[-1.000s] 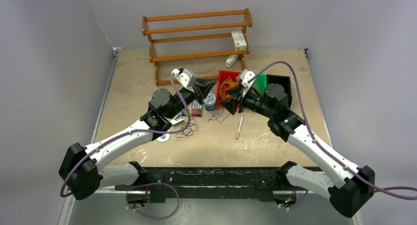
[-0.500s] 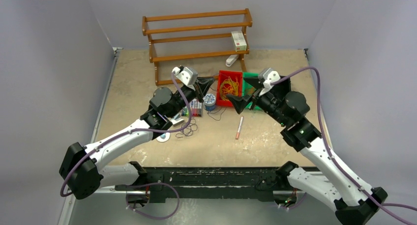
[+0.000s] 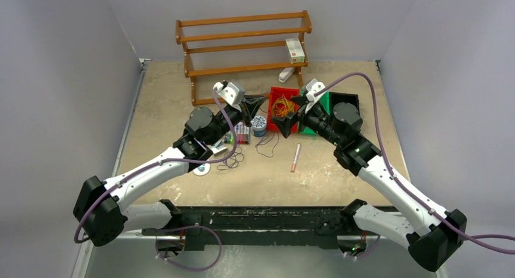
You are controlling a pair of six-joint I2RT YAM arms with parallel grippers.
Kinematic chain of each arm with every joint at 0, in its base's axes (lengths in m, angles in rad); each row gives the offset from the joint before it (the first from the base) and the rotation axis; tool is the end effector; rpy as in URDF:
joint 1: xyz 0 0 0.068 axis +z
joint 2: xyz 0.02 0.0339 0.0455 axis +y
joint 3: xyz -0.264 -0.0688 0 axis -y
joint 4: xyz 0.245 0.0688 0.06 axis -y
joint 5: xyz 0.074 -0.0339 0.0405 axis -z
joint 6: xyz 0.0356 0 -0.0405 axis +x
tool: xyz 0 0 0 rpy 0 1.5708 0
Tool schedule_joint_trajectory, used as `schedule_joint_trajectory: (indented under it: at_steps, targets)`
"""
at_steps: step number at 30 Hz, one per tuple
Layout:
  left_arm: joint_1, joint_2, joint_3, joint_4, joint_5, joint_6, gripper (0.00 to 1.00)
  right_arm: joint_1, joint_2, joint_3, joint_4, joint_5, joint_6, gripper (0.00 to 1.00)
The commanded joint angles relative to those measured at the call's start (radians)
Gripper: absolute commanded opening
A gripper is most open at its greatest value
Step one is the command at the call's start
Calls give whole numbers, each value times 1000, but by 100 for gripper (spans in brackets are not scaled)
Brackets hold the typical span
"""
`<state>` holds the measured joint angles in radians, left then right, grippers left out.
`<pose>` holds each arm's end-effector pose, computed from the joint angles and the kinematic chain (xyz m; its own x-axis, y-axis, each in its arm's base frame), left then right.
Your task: Untangle the cables
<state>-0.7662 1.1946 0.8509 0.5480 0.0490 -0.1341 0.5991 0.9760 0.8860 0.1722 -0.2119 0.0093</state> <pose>0.2014 -0.1962 0.3552 0.0477 -0.2312 -0.9717 0.7401 0.6615 -0.1211 0.1856 0.1358 0.3788 0.0611 0.0527 -0.9967 -0.7250 0.6887 -0.0080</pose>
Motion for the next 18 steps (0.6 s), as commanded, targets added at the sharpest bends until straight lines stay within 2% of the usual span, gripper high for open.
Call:
schedule_joint_trajectory:
  at_steps: [1,7,11,13,18]
  targets:
    - [-2,-27,61,35,20,13,0,-3,25,9,89,-50,16,99]
    - [-1,-32,81,38,25,7,0,-3,61,-18,114,-34,22,99]
    - [-1,-35,86,56,20,-3,0,-4,87,-25,141,12,34,91]
    - [-1,-35,88,63,14,-10,0,-4,98,-30,157,33,50,81]
    - [-2,-36,84,74,-11,-18,0,-3,87,-54,203,76,75,48]
